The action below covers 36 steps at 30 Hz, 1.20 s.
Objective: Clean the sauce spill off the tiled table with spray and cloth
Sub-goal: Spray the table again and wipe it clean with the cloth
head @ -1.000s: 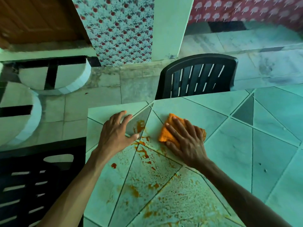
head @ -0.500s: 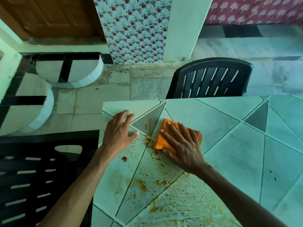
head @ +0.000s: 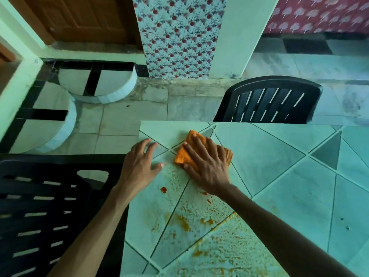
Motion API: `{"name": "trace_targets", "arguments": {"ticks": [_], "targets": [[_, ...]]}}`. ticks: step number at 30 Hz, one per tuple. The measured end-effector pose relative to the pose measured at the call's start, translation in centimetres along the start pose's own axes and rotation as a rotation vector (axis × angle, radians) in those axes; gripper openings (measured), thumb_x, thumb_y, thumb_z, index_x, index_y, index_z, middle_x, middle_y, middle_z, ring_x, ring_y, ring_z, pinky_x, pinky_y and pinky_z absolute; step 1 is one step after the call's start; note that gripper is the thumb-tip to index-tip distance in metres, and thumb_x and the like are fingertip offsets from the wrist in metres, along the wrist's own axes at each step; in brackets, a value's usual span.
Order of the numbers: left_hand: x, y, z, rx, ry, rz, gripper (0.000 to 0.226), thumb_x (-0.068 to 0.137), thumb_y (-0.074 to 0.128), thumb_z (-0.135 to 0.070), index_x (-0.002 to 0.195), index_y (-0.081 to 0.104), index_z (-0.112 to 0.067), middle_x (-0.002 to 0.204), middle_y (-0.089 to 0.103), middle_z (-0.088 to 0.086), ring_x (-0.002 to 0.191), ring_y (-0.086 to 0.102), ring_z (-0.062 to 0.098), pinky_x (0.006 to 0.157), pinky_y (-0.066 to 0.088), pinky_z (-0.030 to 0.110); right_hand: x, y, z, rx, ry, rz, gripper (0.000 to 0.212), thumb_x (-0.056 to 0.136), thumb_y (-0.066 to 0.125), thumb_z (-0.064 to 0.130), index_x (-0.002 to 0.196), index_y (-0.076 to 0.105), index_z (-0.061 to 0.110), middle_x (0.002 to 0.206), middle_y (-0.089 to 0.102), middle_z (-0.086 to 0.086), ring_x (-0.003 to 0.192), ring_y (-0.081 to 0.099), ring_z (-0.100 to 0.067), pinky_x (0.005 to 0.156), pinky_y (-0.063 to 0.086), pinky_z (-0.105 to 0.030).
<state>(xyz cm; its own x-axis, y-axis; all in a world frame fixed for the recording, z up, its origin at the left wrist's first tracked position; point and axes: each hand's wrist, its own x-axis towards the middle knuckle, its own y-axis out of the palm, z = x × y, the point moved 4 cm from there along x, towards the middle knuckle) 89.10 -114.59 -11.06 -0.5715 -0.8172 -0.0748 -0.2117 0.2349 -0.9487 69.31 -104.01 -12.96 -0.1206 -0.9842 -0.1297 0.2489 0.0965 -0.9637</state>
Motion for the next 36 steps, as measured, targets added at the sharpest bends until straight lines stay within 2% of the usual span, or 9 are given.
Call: {"name": "trace_targets", "arguments": {"ticks": [3, 7, 9, 12, 18, 22, 27, 33, 36], "targets": [[-0.3, 0.1, 0.3, -0.050, 0.022, -0.007, 0.068, 0.084, 0.071, -0.042, 0.140, 0.047, -0.012, 0.150, 0.038, 0.011, 0.137, 0.035, 0.031, 0.108, 0.038, 0.045, -4.2, -0.3, -3.3, -0.033, -0.049, 0.031, 0.067, 0.097, 0.017, 0.073, 0.156, -0.003, 0.048, 0.167, -0.010, 0.012, 0.154, -0.005, -0.029, 0.121, 0.011, -0.055], [-0.5, 0.5, 0.3, -0.079, 0.024, -0.035, 0.068, 0.082, 0.073, -0.040, 0.136, 0.049, -0.007, 0.147, 0.041, 0.015, 0.134, 0.037, 0.033, 0.108, 0.037, 0.044, 1.2, -1.7, -6.7, -0.027, 0.316, -0.031, 0.069, 0.093, 0.014, 0.075, 0.156, 0.003, 0.049, 0.168, -0.002, 0.010, 0.154, 0.001, -0.030, 0.118, 0.012, -0.057], [-0.7, 0.8, 0.2, -0.085, 0.018, -0.046, 0.068, 0.084, 0.072, -0.039, 0.137, 0.048, -0.005, 0.147, 0.040, 0.017, 0.135, 0.036, 0.034, 0.110, 0.035, 0.043, 5.3, -1.8, -5.0, 0.033, 0.380, -0.045, 0.068, 0.095, 0.017, 0.073, 0.157, 0.004, 0.046, 0.168, -0.003, 0.008, 0.154, -0.004, -0.031, 0.119, 0.007, -0.060], [-0.9, 0.9, 0.5, -0.123, -0.004, -0.048, 0.064, 0.088, 0.068, -0.034, 0.140, 0.045, -0.005, 0.151, 0.036, 0.016, 0.139, 0.031, 0.033, 0.114, 0.032, 0.043, 6.6, -0.6, -0.3, 0.045, 0.236, -0.022, 0.070, 0.096, 0.018, 0.071, 0.157, 0.000, 0.043, 0.168, -0.009, 0.006, 0.153, -0.008, -0.034, 0.120, 0.002, -0.062], [-0.7, 1.0, 0.7, -0.141, 0.014, -0.051, 0.062, 0.090, 0.066, -0.031, 0.143, 0.043, -0.009, 0.152, 0.034, 0.012, 0.140, 0.032, 0.031, 0.113, 0.035, 0.044, -7.8, 1.1, 0.5, -0.016, -0.027, 0.034, 0.069, 0.098, 0.027, 0.070, 0.157, -0.001, 0.045, 0.168, -0.009, 0.010, 0.154, -0.009, -0.029, 0.121, 0.008, -0.057], [-1.0, 1.1, 0.3, -0.142, -0.024, -0.053, 0.062, 0.091, 0.065, -0.027, 0.145, 0.041, -0.007, 0.155, 0.032, 0.013, 0.142, 0.029, 0.032, 0.115, 0.033, 0.045, -10.5, -0.4, -6.7, -0.023, 0.244, 0.014, 0.069, 0.094, 0.018, 0.075, 0.156, 0.003, 0.049, 0.167, -0.006, 0.014, 0.155, -0.002, -0.027, 0.120, 0.011, -0.056], [-0.9, 1.2, 0.0, -0.127, -0.056, -0.017, 0.064, 0.090, 0.066, -0.022, 0.145, 0.040, -0.004, 0.155, 0.030, 0.017, 0.142, 0.028, 0.037, 0.116, 0.028, 0.047, -1.0, -1.2, -7.3, 0.066, 0.524, -0.066, 0.074, 0.092, 0.015, 0.074, 0.158, 0.007, 0.042, 0.168, -0.006, 0.007, 0.154, -0.003, -0.031, 0.119, 0.007, -0.061], [-0.7, 1.2, 0.0, -0.099, -0.055, 0.021, 0.064, 0.091, 0.065, -0.023, 0.146, 0.038, -0.004, 0.156, 0.027, 0.017, 0.142, 0.026, 0.038, 0.116, 0.025, 0.046, -8.3, 1.0, -0.1, -0.006, 0.083, 0.023, 0.072, 0.098, 0.027, 0.071, 0.157, -0.002, 0.043, 0.168, -0.011, 0.007, 0.154, -0.012, -0.029, 0.122, 0.004, -0.057], [-0.7, 1.0, -0.3, -0.083, -0.034, 0.015, 0.062, 0.091, 0.066, -0.023, 0.144, 0.040, -0.003, 0.154, 0.032, 0.018, 0.139, 0.030, 0.038, 0.114, 0.029, 0.046, -12.3, 0.5, -2.8, -0.028, 0.056, 0.026, 0.072, 0.095, 0.030, 0.074, 0.157, 0.005, 0.046, 0.168, -0.003, 0.011, 0.155, -0.003, -0.026, 0.120, 0.013, -0.055]]}}
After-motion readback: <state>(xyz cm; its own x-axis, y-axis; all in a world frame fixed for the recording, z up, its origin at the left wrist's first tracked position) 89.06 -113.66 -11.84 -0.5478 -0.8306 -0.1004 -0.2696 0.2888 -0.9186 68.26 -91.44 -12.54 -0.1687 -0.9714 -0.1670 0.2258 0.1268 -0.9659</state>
